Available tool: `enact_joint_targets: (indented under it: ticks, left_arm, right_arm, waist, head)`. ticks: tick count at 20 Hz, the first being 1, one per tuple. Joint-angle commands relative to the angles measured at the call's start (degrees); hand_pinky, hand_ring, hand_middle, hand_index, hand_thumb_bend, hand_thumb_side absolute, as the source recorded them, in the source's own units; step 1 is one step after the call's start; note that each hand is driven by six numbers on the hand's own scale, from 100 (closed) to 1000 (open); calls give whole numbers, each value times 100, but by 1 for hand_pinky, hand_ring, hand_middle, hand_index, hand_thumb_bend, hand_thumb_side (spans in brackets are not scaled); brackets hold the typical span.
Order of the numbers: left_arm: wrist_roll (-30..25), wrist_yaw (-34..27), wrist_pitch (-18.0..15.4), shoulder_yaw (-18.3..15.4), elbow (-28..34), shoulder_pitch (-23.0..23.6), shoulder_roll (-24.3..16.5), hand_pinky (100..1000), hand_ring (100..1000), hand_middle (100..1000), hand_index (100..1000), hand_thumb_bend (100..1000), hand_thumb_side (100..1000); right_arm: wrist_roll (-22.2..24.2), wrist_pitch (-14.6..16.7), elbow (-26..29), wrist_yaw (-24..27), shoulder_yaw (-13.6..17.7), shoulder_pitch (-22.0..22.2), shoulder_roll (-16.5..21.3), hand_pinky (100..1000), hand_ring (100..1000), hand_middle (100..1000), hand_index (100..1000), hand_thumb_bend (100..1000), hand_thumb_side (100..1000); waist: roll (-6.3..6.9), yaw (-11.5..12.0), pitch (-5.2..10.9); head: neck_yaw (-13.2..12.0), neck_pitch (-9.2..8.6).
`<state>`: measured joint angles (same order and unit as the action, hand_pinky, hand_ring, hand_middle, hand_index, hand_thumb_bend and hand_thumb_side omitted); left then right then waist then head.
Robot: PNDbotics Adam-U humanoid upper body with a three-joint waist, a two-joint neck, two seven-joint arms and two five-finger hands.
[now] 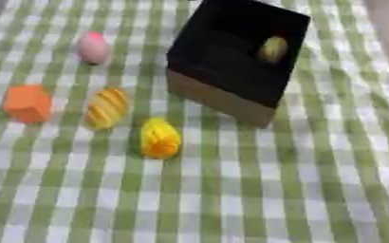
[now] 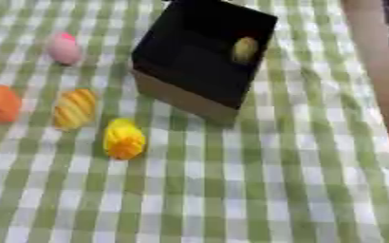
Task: Pick up objects on the table and place them in the box.
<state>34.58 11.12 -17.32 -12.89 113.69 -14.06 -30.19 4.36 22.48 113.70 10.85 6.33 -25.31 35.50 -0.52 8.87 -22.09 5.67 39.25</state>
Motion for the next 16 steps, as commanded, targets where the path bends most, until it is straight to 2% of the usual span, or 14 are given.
enact_joint_targets:
  ticks: [1,9,13,16]
  left_arm:
    - [-24,2,-1,-41,90,12,-125,741,756,708,796,331,584]
    - [-118,145,101,-21,90,183,-409,751,768,724,810,332,597]
    - [-329,361,398,-8,56,395,-842,769,783,742,840,346,618]
    - [-813,702,656,-18,-255,657,-1361,786,791,750,850,351,633]
  right_arm:
    - [23,9,89,47,32,-81,102,853,859,589,852,100,528]
    - [44,24,89,59,31,-70,131,854,859,589,852,100,534]
    - [52,38,89,55,25,-57,176,854,859,589,852,100,529]
    - [62,45,89,49,17,-43,215,854,860,589,853,100,529]
  waist:
    - [21,9,130]
    - [43,7,122]
    - [71,17,125]
    - [97,39,124]
  head:
    - [8,-11]
    - [22,8]
    - [48,14]
    - [74,16]
